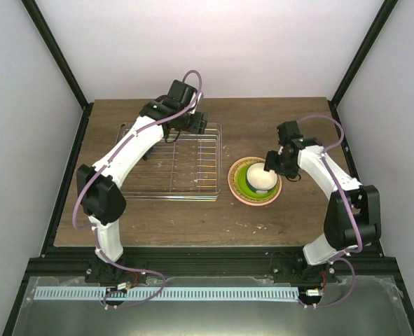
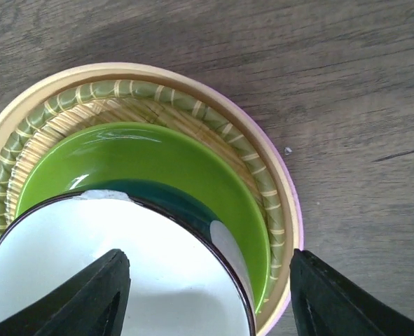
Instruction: Load the mixed dishes into the dish rack
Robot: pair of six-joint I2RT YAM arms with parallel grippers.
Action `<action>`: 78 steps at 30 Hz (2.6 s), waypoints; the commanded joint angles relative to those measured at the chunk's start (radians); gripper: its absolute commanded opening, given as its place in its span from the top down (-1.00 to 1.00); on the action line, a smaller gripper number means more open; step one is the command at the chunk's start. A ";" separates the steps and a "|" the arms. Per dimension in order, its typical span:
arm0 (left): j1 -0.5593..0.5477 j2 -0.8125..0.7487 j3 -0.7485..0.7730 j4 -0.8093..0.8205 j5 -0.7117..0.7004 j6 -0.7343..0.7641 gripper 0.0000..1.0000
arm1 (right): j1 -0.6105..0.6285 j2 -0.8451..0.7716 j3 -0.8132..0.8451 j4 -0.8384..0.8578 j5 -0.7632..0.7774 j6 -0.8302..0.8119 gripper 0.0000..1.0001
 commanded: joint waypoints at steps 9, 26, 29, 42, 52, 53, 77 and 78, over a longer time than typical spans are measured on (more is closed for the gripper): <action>0.000 0.011 0.021 -0.019 0.001 0.004 -0.50 | 0.005 0.033 -0.096 0.176 -0.065 -0.022 0.12; -0.001 0.009 0.015 -0.022 0.019 -0.018 -0.49 | 0.006 0.086 0.020 0.158 -0.047 -0.090 0.99; -0.001 0.007 0.025 -0.027 0.036 -0.016 -0.50 | 0.005 0.086 0.074 0.128 -0.021 -0.103 0.99; 0.075 0.065 0.144 -0.056 0.428 -0.191 -0.51 | 0.006 0.082 0.264 0.339 0.012 -0.201 0.99; 0.119 0.002 -0.047 0.217 0.683 -0.319 -0.52 | 0.011 0.100 0.245 0.658 -0.169 -0.186 0.99; 0.120 0.001 -0.055 0.237 0.702 -0.319 -0.52 | 0.011 0.108 0.247 0.679 -0.196 -0.182 0.99; 0.126 0.030 -0.107 0.397 0.771 -0.310 -0.65 | 0.115 0.233 0.391 0.732 -0.391 -0.185 0.99; 0.126 0.031 -0.105 0.392 0.764 -0.305 -0.65 | 0.115 0.232 0.393 0.728 -0.395 -0.184 0.99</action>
